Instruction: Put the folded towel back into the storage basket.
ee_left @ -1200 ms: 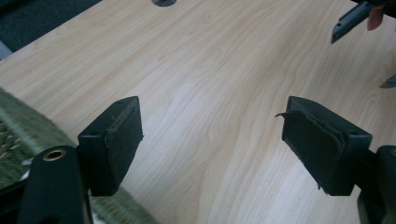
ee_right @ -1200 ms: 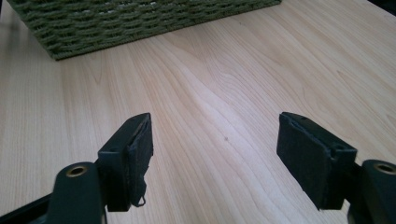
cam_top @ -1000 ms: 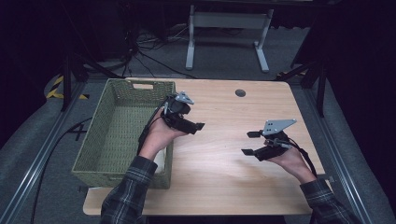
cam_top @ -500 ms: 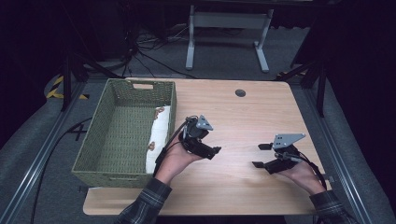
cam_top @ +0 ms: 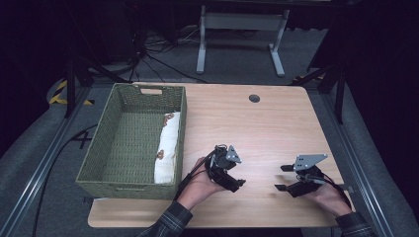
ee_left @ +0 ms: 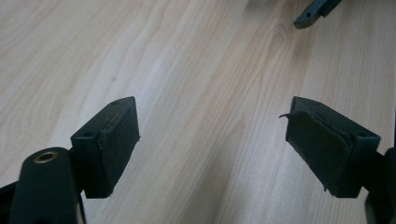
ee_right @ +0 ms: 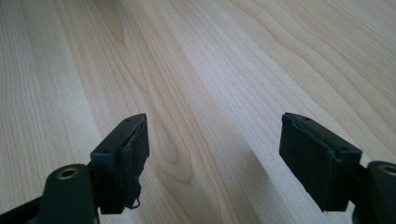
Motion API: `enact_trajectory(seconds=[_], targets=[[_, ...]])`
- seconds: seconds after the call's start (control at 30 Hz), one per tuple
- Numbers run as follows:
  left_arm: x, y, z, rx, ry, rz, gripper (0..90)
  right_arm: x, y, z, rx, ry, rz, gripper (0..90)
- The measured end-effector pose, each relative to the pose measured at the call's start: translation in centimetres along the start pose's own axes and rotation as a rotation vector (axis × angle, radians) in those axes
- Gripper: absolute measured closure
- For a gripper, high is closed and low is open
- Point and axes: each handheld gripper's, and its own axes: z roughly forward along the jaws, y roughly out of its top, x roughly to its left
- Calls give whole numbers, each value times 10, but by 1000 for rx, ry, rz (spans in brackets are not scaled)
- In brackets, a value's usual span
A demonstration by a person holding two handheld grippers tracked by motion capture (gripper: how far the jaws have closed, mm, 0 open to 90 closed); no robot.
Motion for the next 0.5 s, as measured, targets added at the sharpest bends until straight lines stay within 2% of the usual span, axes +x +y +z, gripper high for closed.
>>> enact_trajectory(seconds=[0.1,0.17,0.2,0.23,0.33,0.43,0.5], targets=[[-3,-3,7,4,-8,1,182,1,-2,1,9,-2,-6,241],[-6,-6,13,24,-13,16,182,2,-3,1,13,3,-3,241],[-7,-7,16,27,-12,9,182,3,-4,2,15,5,-5,241],[-6,-8,17,53,-21,30,182,3,-4,3,20,5,-8,241],[-10,-12,24,73,-27,16,182,4,-4,4,27,7,-14,239],[-11,-16,29,86,-43,22,182,5,-4,5,37,12,-18,238],[-12,-17,32,102,-33,28,178,5,-4,7,40,11,-23,237]])
